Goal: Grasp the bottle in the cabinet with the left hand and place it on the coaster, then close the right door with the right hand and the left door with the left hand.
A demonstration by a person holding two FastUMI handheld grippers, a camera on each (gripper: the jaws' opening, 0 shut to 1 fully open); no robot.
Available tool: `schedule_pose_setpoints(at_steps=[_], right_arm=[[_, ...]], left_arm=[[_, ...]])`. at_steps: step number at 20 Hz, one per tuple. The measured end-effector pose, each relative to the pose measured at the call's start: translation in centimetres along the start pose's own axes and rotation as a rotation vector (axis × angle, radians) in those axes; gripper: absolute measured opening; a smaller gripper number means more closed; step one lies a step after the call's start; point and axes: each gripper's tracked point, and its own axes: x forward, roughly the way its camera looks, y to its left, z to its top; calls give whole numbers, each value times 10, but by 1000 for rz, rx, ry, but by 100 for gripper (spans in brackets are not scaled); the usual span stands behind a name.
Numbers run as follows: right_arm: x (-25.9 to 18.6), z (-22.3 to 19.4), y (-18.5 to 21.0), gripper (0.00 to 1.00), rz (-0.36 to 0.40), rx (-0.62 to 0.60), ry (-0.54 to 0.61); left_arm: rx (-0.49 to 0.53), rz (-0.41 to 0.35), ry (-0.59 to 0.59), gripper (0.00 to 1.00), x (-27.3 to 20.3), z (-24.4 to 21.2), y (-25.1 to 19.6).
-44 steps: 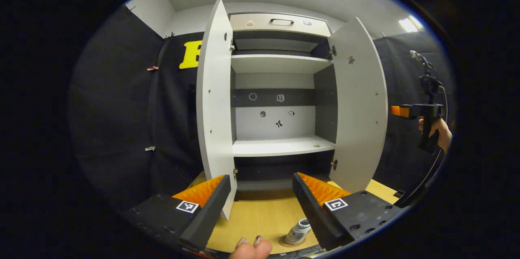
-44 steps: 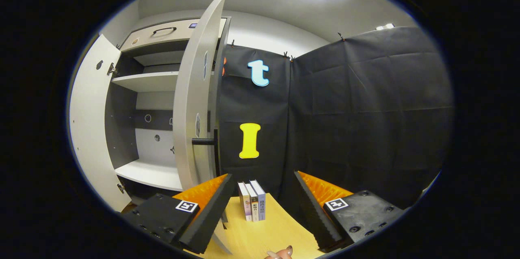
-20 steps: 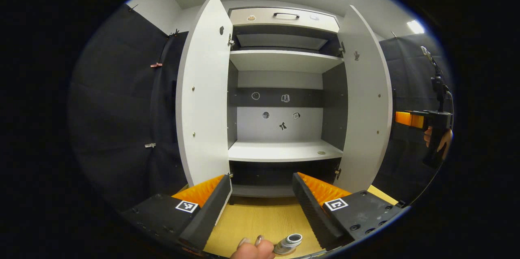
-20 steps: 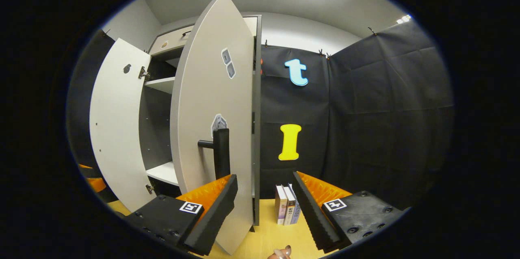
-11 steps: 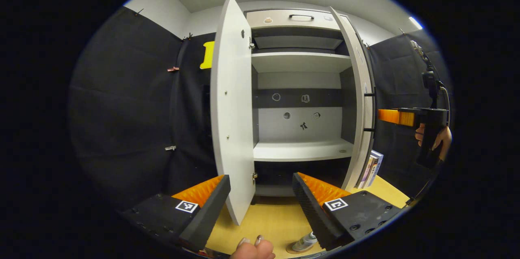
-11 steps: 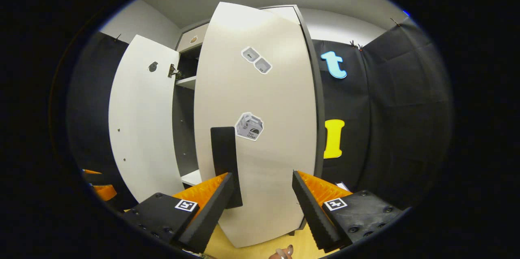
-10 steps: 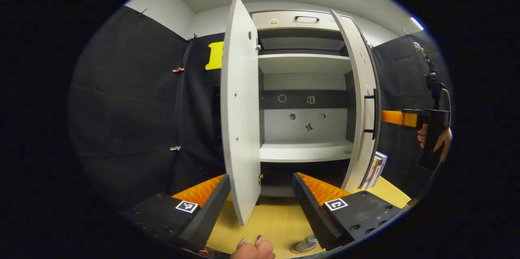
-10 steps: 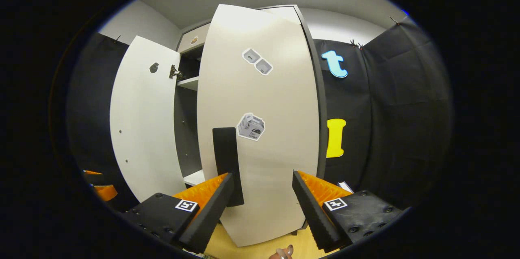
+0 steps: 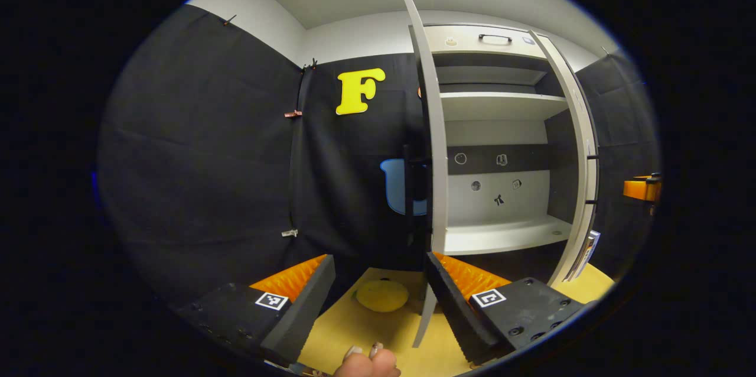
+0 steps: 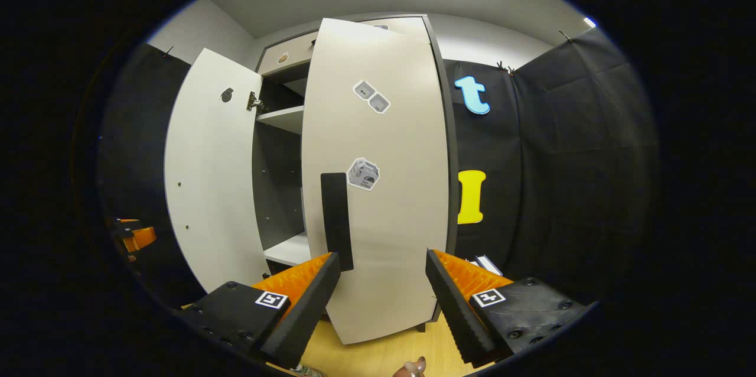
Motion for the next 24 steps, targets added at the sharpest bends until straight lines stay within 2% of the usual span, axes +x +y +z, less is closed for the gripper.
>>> schedule_pose_setpoints(at_steps=[6,11,16,17,19,20,21,24], right_arm=[[-7,-2,4,97,-46,-39,9],[1,-5,12,97,-64,-42,20],[7,-7,11,97,-67,-30,29],[8,-8,10,97,-68,-28,30],[9,-7,9,97,-67,-18,26],[8,-8,8,97,-66,-15,27],[7,-8,6,97,-66,-14,28],[7,-6,0,97,-65,-10,28]], left_arm=[[-78,-16,-18,97,70,6,19],[-45,-32,-43,95,99,12,21],[-34,-50,-44,93,110,18,15],[-29,-58,-39,89,110,18,11],[-27,-68,-35,91,105,19,2],[-34,-87,-31,87,103,19,-6],[-41,-110,-28,91,99,18,-16],[-67,-168,-32,92,95,22,-43]])
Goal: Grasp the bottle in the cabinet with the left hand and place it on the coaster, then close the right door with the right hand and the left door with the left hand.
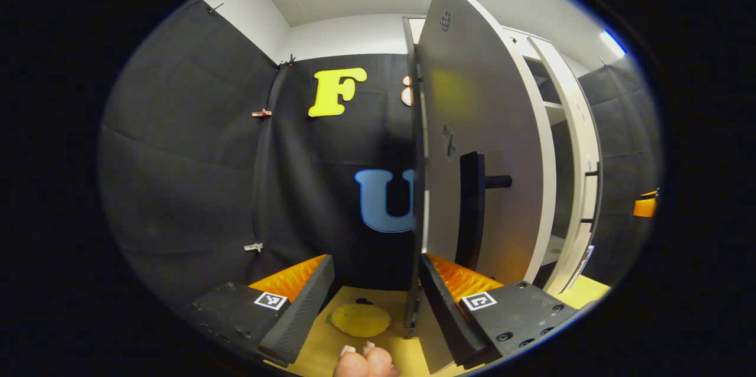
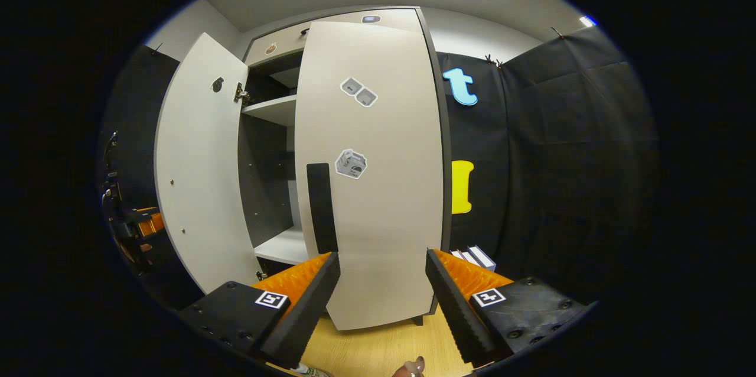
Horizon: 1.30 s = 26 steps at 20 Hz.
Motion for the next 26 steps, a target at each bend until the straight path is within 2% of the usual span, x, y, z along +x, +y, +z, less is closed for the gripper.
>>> schedule_pose_setpoints(at_steps=[5,6,9,10,13,22,24,26], right_arm=[[-8,5,-17,97,-9,-11,-3],[-11,7,-20,97,-15,-13,-5],[-20,11,-34,97,-33,-24,-16],[-23,11,-39,97,-42,-26,-15],[-29,10,-46,97,-52,-8,-10],[-33,10,-22,97,3,2,-10],[-31,12,-15,97,16,8,-11],[-32,13,-17,97,2,-1,-10]], left_arm=[[-54,-53,10,92,5,-2,-42],[-53,-61,8,87,6,-3,-51],[-53,-99,9,87,4,-5,-78],[-54,-114,6,92,3,-4,-86],[-64,-157,14,95,-4,-5,-107],[6,-132,-2,92,-52,11,-112],[24,-128,-8,96,-57,15,-117],[30,-138,-5,94,-58,15,-125]])
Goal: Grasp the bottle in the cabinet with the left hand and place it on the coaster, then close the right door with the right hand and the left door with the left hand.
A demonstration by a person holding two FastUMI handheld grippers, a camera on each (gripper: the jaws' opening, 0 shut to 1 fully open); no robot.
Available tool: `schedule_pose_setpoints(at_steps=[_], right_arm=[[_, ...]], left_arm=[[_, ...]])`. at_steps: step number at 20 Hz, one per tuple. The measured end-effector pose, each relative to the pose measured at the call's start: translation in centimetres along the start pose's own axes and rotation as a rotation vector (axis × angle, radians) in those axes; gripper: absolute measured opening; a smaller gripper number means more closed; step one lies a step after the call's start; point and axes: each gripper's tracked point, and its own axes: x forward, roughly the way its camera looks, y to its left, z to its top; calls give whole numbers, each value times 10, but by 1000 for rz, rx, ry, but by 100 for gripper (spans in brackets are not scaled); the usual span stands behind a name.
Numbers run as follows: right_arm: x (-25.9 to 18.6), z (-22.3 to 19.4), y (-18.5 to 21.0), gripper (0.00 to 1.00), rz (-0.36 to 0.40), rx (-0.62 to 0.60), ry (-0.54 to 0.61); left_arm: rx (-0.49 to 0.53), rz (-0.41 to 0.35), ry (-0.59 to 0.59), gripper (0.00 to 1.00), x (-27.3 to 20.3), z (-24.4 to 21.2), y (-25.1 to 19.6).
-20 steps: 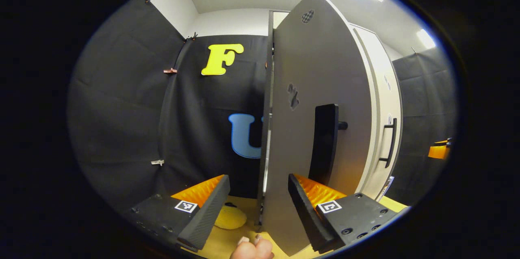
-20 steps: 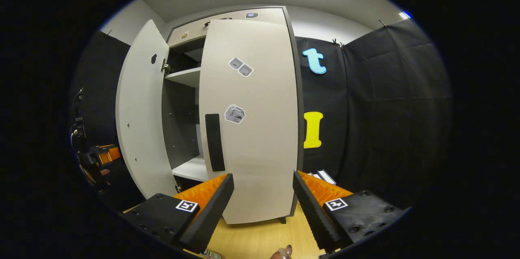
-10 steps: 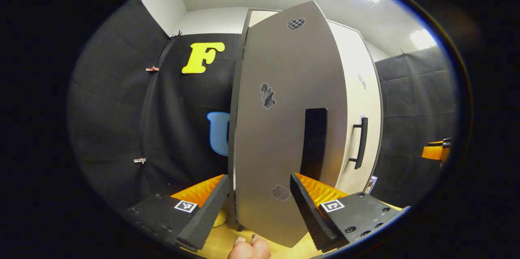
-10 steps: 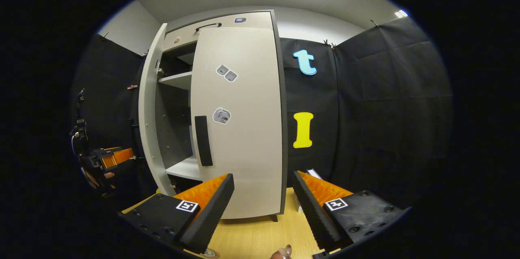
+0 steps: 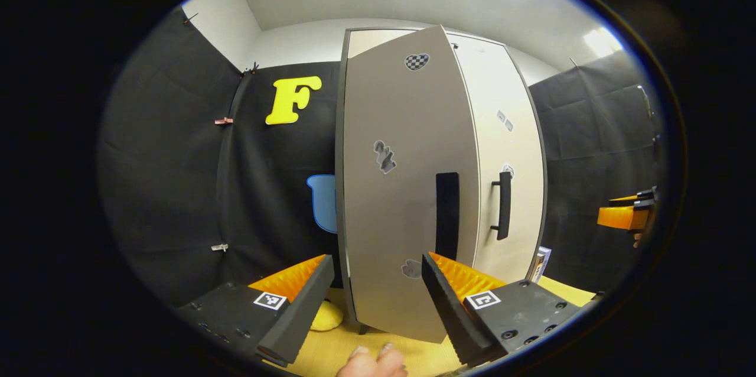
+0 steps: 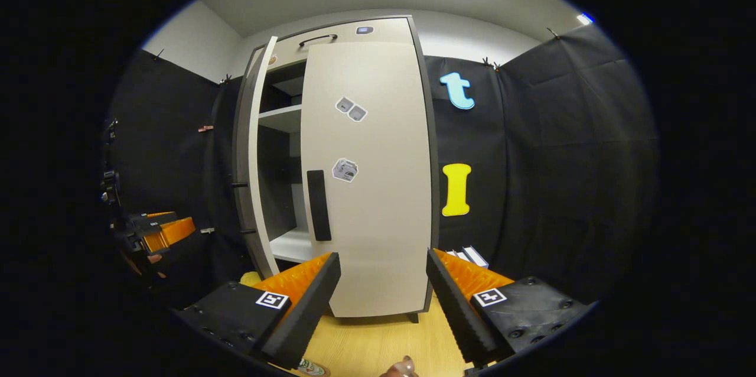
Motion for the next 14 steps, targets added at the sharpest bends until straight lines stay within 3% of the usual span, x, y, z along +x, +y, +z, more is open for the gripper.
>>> schedule_pose_setpoints(at_steps=[5,14], right_arm=[[-2,2,-7,97,-11,18,8],[0,18,-33,97,-93,-62,-35]], left_arm=[[-65,-64,21,95,5,-6,-24],[-36,-103,-9,95,14,5,-50]])
